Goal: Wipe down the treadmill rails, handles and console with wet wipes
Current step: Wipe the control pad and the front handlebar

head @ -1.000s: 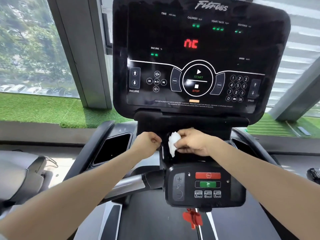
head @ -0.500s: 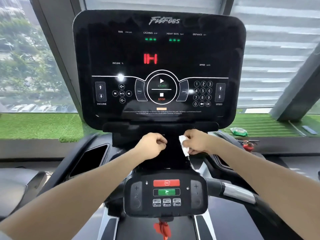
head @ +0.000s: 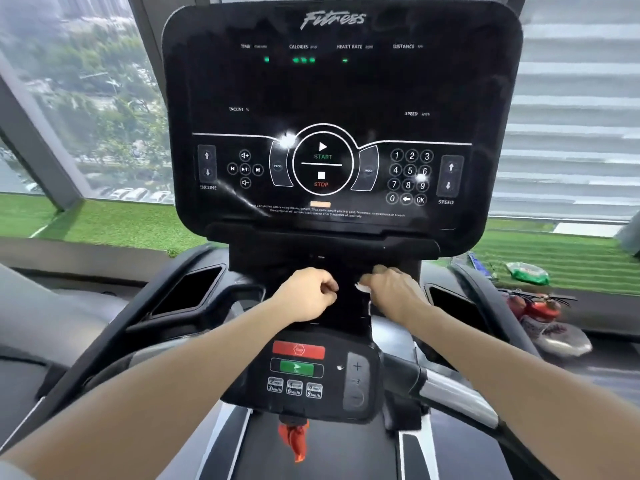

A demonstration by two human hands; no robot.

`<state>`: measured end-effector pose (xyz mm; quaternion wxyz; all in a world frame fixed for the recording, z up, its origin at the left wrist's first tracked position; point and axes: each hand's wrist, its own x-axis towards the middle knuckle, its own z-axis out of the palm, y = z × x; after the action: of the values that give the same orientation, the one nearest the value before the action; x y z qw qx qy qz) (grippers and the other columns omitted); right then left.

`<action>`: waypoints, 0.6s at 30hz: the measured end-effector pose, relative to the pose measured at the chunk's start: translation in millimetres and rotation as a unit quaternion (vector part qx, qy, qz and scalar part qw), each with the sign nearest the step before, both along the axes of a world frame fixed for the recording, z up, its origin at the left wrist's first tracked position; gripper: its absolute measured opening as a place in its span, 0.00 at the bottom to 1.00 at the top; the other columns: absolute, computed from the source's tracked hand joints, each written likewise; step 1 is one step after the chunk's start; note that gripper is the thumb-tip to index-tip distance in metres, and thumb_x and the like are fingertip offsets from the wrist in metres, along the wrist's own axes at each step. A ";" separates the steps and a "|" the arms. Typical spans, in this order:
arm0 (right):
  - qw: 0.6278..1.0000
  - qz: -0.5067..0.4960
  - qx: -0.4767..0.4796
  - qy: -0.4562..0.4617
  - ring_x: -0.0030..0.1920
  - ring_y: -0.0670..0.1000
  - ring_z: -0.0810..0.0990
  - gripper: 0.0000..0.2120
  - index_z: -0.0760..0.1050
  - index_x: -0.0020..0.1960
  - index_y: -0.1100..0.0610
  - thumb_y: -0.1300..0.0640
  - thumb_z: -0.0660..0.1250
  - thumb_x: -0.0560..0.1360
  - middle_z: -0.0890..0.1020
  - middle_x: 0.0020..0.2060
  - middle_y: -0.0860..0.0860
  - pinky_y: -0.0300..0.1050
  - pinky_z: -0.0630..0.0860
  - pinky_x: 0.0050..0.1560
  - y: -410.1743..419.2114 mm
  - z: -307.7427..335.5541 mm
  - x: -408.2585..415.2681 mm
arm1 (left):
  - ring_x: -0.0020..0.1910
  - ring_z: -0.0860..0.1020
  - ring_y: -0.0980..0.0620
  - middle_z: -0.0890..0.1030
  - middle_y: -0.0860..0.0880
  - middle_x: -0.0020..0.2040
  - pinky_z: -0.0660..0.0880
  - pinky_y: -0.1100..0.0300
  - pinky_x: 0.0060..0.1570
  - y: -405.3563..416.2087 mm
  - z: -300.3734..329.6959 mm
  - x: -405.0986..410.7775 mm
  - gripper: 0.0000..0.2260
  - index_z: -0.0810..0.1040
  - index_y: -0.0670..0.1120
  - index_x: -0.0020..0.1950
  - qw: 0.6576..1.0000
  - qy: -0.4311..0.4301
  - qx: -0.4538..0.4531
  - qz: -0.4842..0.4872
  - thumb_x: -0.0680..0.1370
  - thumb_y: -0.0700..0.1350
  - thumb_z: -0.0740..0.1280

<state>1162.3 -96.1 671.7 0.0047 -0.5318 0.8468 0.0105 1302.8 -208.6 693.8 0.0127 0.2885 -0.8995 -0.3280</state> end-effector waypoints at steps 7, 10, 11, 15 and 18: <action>0.997 0.067 0.025 0.032 0.57 0.56 0.75 0.16 0.78 0.57 0.54 0.67 0.59 0.75 0.73 0.54 0.52 0.44 0.71 0.47 -2.9 -2.1 1.1 | 0.47 0.77 0.53 0.78 0.52 0.46 0.74 0.60 0.52 4.8 4.0 1.7 0.10 0.79 0.47 0.58 0.998 -0.017 -0.053 -0.006 0.78 0.44 0.65; 0.995 0.091 0.045 0.002 0.55 0.57 0.75 0.13 0.78 0.56 0.56 0.65 0.59 0.77 0.72 0.50 0.53 0.44 0.68 0.45 4.7 3.8 4.9 | 0.48 0.78 0.52 0.77 0.52 0.47 0.74 0.60 0.52 4.1 3.5 1.6 0.10 0.79 0.47 0.58 0.998 -0.019 -0.061 -0.009 0.78 0.45 0.66; 0.994 0.090 0.051 -0.019 0.55 0.58 0.75 0.12 0.78 0.57 0.58 0.63 0.59 0.78 0.72 0.51 0.54 0.44 0.68 0.46 7.7 6.6 6.8 | 0.47 0.78 0.52 0.78 0.52 0.47 0.74 0.59 0.52 4.0 3.0 1.7 0.09 0.80 0.47 0.57 0.998 -0.020 -0.063 -0.012 0.78 0.45 0.66; 0.985 0.096 0.091 -0.108 0.50 0.57 0.77 0.10 0.80 0.51 0.59 0.59 0.61 0.76 0.79 0.48 0.55 0.45 0.72 0.45 15.8 20.5 11.8 | 0.45 0.76 0.53 0.80 0.51 0.49 0.73 0.61 0.51 1.0 3.7 1.0 0.09 0.80 0.47 0.56 0.997 -0.013 -0.071 -0.031 0.78 0.45 0.66; 0.986 0.068 0.060 -0.138 0.54 0.56 0.77 0.12 0.81 0.54 0.56 0.60 0.61 0.76 0.82 0.51 0.53 0.45 0.74 0.49 11.4 44.0 13.8 | 0.46 0.76 0.54 0.78 0.52 0.47 0.71 0.64 0.49 -8.1 6.0 2.3 0.09 0.80 0.48 0.56 0.997 0.001 -0.072 -0.035 0.78 0.46 0.66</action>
<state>1176.1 -84.6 715.6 0.1524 -0.5834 0.7977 -0.0119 1305.2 -216.6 699.7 0.0231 0.2550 -0.9301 -0.2632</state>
